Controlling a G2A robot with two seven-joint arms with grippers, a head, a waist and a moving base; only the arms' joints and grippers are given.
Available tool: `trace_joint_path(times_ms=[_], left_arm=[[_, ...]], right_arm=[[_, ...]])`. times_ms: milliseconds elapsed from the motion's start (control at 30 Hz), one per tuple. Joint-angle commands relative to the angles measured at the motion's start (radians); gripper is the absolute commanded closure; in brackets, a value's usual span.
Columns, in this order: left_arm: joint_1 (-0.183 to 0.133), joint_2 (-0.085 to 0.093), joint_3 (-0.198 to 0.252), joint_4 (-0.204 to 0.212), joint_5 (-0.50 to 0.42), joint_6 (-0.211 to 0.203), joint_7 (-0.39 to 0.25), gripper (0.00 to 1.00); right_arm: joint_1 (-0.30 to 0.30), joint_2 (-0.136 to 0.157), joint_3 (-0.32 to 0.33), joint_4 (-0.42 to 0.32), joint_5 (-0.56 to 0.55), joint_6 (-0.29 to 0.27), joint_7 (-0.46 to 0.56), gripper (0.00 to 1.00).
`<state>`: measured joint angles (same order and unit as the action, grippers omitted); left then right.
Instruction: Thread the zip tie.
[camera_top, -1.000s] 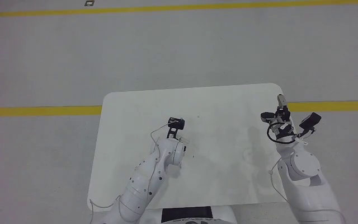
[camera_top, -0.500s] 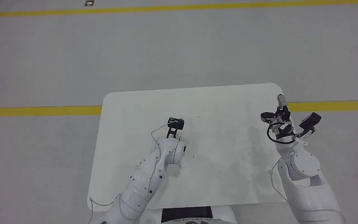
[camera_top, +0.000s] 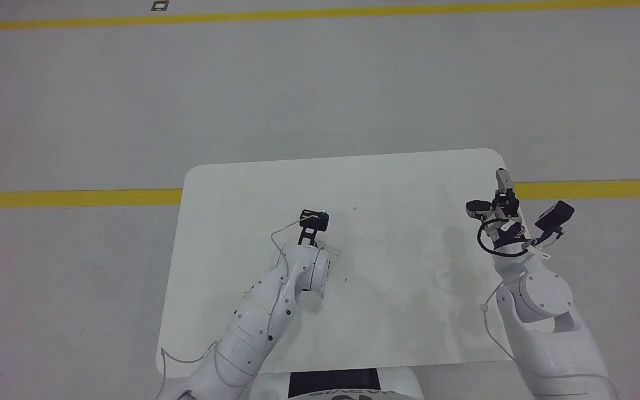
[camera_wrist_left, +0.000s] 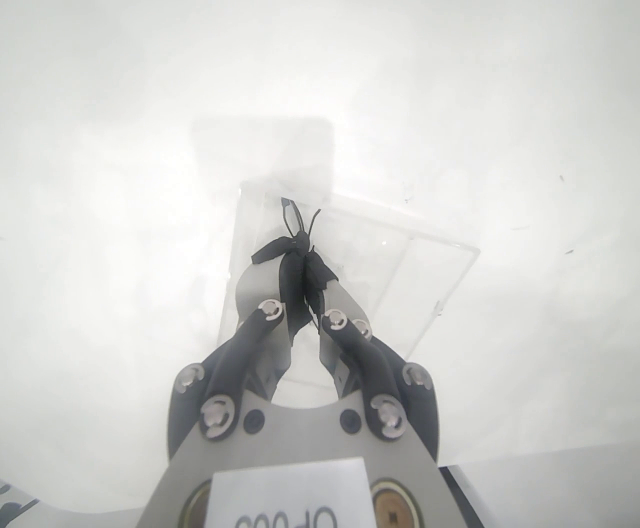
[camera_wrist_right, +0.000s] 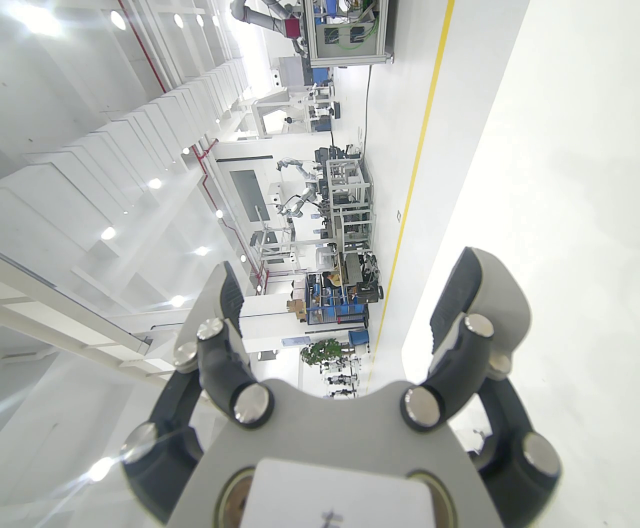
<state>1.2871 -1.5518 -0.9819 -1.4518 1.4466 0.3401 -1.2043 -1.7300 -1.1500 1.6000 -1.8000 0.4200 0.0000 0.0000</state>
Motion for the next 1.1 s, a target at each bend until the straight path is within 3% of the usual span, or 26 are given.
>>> trace_joint_path(times_ms=[0, 133, 600, 1067], left_arm=[[0.000, 0.000, 0.000, 0.001, 0.000, 0.000, 0.000, 1.00], [0.009, 0.002, -0.003, -0.026, 0.008, 0.000, -0.002, 1.00], [0.099, 0.022, -0.018, -0.204, 0.057, -0.013, -0.017, 1.00], [0.132, 0.038, -0.039, -0.267, 0.037, -0.079, 0.022, 1.00]], right_arm=[[0.000, 0.000, 0.000, 0.000, 0.000, 0.000, 0.000, 0.00], [0.000, 0.000, 0.000, 0.000, 0.000, 0.000, 0.000, 0.00], [0.000, 0.000, 0.000, 0.000, 0.000, 0.000, 0.000, 0.00], [0.000, 0.000, 0.000, 0.000, 0.000, 0.000, 0.000, 0.00]])
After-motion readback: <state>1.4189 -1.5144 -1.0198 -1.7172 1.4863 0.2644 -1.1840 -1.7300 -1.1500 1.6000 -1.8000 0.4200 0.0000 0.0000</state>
